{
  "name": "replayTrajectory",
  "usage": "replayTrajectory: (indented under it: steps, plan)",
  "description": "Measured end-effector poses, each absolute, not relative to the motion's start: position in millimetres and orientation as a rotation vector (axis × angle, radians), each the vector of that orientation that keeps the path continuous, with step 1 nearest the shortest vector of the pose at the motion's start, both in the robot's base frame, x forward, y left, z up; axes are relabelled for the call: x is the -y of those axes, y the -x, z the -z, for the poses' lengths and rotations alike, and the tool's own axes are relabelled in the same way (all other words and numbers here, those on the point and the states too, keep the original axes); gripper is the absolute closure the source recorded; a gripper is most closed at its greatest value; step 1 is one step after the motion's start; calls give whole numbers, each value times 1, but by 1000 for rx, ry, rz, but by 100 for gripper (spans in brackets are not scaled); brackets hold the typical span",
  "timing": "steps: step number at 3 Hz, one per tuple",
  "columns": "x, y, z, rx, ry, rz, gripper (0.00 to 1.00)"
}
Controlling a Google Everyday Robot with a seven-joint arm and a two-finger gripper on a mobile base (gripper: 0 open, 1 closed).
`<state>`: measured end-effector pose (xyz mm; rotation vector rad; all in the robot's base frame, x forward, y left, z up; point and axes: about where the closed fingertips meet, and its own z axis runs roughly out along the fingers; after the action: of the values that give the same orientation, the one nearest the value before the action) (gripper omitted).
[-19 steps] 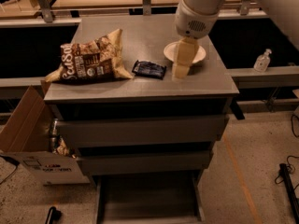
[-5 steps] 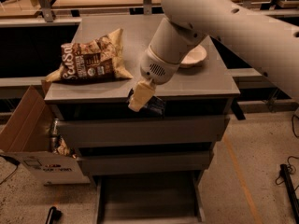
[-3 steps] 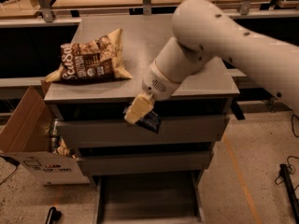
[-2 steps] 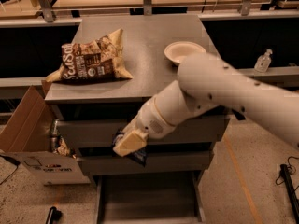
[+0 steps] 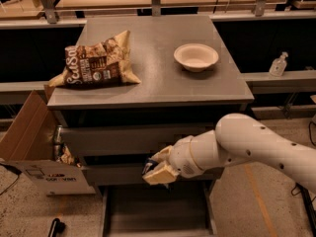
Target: Place rxbar blueberry into bottom drawer
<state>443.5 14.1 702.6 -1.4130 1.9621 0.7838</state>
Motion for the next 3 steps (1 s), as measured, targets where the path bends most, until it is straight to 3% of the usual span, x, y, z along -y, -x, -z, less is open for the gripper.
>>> replayTrajectory:
  steps: [3]
  plan:
    - [26, -441, -513, -2141, 1063, -953, 100]
